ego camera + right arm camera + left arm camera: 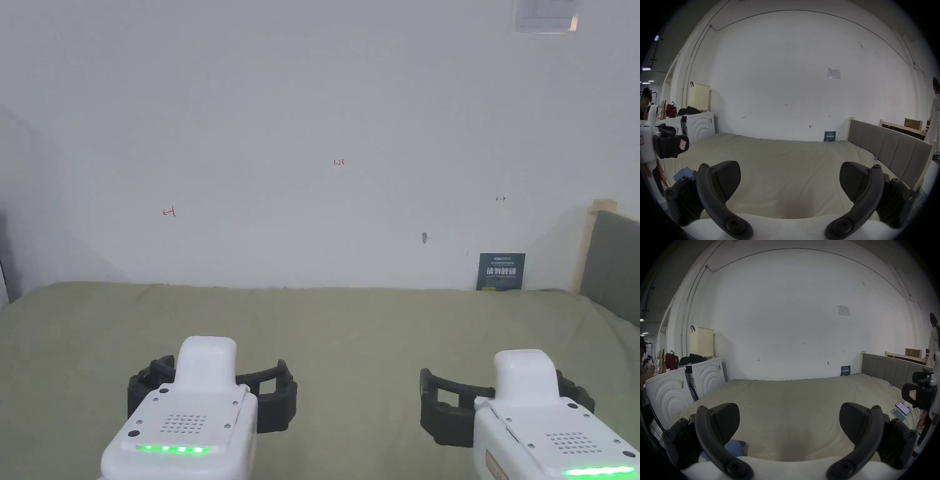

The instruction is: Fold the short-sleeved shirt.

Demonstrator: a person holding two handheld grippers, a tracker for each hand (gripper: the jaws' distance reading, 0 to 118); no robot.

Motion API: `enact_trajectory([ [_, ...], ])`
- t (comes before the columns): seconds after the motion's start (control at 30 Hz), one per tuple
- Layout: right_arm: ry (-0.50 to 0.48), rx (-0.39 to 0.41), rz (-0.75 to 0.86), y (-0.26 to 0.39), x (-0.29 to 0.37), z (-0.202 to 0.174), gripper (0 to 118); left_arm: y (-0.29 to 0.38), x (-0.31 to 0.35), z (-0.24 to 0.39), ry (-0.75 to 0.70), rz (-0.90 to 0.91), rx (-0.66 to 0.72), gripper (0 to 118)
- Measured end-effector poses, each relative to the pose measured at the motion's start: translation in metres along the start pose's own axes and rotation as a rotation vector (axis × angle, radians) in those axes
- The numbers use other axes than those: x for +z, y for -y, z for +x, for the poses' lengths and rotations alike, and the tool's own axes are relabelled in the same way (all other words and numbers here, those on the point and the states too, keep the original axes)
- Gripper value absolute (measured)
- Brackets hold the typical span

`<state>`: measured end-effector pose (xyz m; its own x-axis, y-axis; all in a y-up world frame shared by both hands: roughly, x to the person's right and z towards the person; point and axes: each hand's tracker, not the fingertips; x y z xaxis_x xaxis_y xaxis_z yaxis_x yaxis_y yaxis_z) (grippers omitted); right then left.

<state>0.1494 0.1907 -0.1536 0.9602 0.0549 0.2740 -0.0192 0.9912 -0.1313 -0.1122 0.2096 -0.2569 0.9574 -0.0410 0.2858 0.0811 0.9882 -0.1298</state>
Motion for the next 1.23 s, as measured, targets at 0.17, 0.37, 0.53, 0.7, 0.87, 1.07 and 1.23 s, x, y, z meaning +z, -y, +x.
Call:
enact_trajectory([
  [0.17, 0.006, -0.003, -0.002, -0.005, 0.003, 0.006, 118, -0.004, 0.003, -0.003, 0.046, -0.004, 0.023, 118],
  [0.37, -0.011, -0.027, -0.015, -0.010, 0.005, 0.006, 118, -0.015, 0.011, 0.006, 0.018, -0.059, 0.006, 118],
  [0.53, -0.020, -0.025, -0.016, -0.010, 0.005, 0.005, 118, -0.015, 0.004, 0.009, -0.008, -0.062, -0.018, 118],
  [0.7, -0.021, -0.023, -0.014, -0.013, 0.004, 0.009, 118, -0.021, 0.002, 0.004, 0.009, -0.084, 0.001, 118],
  [0.87, -0.024, -0.026, -0.023, -0.014, 0.003, 0.011, 118, -0.026, 0.005, 0.007, -0.007, -0.111, -0.007, 118],
  [1.07, -0.029, -0.047, -0.023, -0.015, 0.004, 0.012, 118, -0.027, 0.003, 0.004, 0.097, -0.084, 0.047, 118],
  [1.23, -0.032, -0.049, -0.019, -0.018, 0.002, 0.014, 118, -0.022, -0.001, 0.019, -0.001, -0.115, -0.073, 118],
])
